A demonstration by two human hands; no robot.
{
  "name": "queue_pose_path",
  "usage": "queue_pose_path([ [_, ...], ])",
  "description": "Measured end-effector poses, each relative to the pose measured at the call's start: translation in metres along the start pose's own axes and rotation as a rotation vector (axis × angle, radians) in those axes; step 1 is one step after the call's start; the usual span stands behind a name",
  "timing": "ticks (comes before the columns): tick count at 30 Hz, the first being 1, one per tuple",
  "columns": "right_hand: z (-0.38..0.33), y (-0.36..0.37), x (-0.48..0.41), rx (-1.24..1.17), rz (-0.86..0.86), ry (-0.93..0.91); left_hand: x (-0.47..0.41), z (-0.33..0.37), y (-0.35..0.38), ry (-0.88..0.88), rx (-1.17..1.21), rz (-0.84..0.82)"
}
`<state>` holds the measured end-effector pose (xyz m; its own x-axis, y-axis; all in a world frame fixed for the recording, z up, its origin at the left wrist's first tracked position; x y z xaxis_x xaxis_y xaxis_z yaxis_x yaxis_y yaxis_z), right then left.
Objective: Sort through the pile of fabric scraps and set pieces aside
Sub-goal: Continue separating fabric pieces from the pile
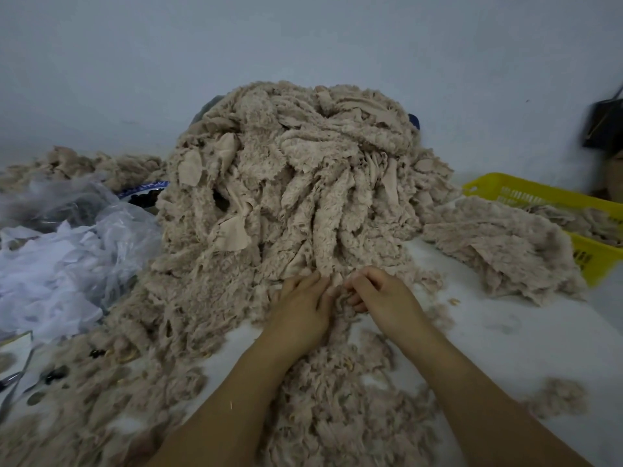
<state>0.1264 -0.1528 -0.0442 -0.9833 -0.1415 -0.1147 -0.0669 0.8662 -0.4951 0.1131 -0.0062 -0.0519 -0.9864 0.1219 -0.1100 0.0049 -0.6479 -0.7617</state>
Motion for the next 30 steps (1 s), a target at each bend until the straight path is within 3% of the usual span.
queue_pose_path([
  [5, 0.002, -0.004, 0.000, -0.024, 0.037, 0.032, 0.009, 0.013, -0.029, 0.031, 0.522, 0.231],
  [7, 0.003, -0.006, -0.004, -0.179, 0.054, 0.102, 0.019, 0.029, -0.036, 0.115, 0.718, 0.209],
  [8, 0.005, -0.006, 0.001, -0.245, -0.057, 0.116, 0.023, 0.038, -0.034, 0.168, 0.757, 0.140],
  [10, -0.006, 0.012, 0.015, -0.404, -0.475, 0.201, 0.031, 0.054, -0.017, 0.219, 0.781, -0.099],
  [11, -0.005, 0.017, 0.014, -0.462, -0.532, 0.262, 0.034, 0.060, -0.008, 0.224, 0.789, -0.209],
  [12, -0.008, 0.014, 0.009, -0.554, -0.477, 0.307, 0.036, 0.061, -0.003, 0.218, 0.807, -0.268],
  [13, -0.011, 0.006, 0.003, -0.661, -0.312, 0.293, 0.035, 0.060, -0.001, 0.198, 0.826, -0.264],
  [14, -0.008, -0.007, 0.000, -0.675, -0.084, 0.278, 0.032, 0.056, -0.003, 0.162, 0.850, -0.214],
  [16, 0.002, -0.018, 0.005, -0.598, 0.051, 0.167, 0.024, 0.041, -0.009, 0.029, 0.924, -0.054],
  [20, -0.019, -0.014, 0.001, -0.229, 0.107, -0.056, 0.015, 0.022, -0.015, -0.114, 1.193, 0.070],
  [23, -0.026, -0.002, 0.008, -0.073, 0.024, -0.188, 0.017, 0.025, -0.012, -0.069, 1.083, 0.013],
  [26, -0.030, 0.001, 0.011, -0.041, -0.013, -0.206, 0.018, 0.025, -0.010, -0.107, 1.128, -0.013],
  [30, -0.029, -0.014, 0.010, -0.132, 0.077, -0.149, 0.018, 0.012, -0.020, -0.308, 1.363, 0.078],
])
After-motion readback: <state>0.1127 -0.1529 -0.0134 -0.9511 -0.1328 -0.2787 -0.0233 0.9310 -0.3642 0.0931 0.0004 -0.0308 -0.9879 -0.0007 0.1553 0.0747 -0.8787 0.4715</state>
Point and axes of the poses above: each hand's wrist, its own x-axis away from the middle knuckle, its own y-axis out of the palm, z = x × y, the point moved 6 cm from there along -x, towards the middle knuckle, and after that the axes turned 12 degrees about x, right-handed, at the moved point
